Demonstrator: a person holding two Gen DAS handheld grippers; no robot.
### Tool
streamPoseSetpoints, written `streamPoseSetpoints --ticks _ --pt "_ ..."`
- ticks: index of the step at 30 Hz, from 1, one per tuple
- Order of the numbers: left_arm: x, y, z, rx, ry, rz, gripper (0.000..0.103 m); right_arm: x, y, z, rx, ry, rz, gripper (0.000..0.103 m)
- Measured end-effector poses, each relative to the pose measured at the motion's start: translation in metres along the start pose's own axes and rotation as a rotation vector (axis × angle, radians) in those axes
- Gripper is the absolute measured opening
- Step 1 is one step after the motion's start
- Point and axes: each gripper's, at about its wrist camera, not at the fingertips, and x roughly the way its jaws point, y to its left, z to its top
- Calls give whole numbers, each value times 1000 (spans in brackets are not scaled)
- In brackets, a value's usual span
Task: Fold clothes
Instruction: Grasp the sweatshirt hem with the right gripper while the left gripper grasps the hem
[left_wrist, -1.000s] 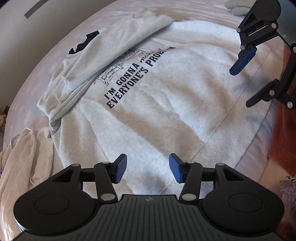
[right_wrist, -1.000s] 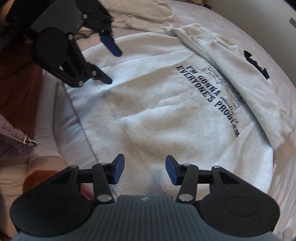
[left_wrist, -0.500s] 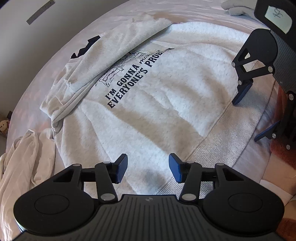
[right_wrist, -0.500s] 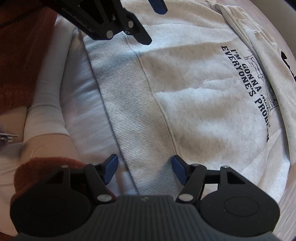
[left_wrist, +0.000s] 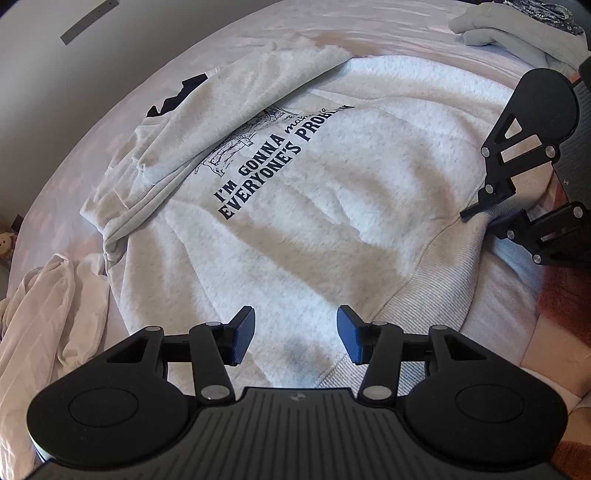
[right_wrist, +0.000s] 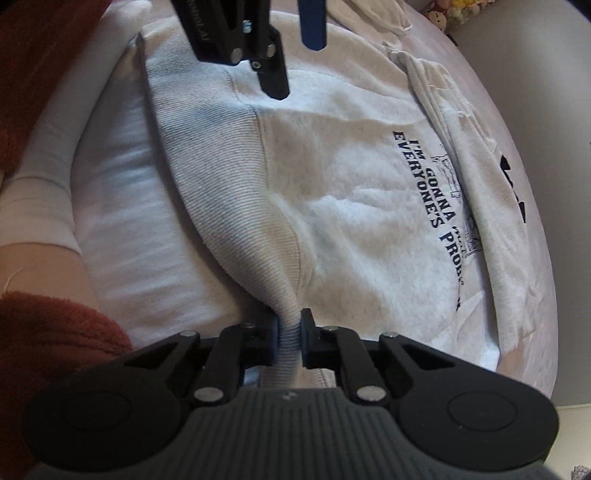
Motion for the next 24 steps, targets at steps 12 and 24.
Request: streamPoseSetpoints --ticks 12,24 --pt "-19 10 3 -47 -124 -105 49 18 -72 2 431 -17 35 14" --pt "25 -49 -1 290 121 -35 44 28 -81 -3 491 -27 71 15"
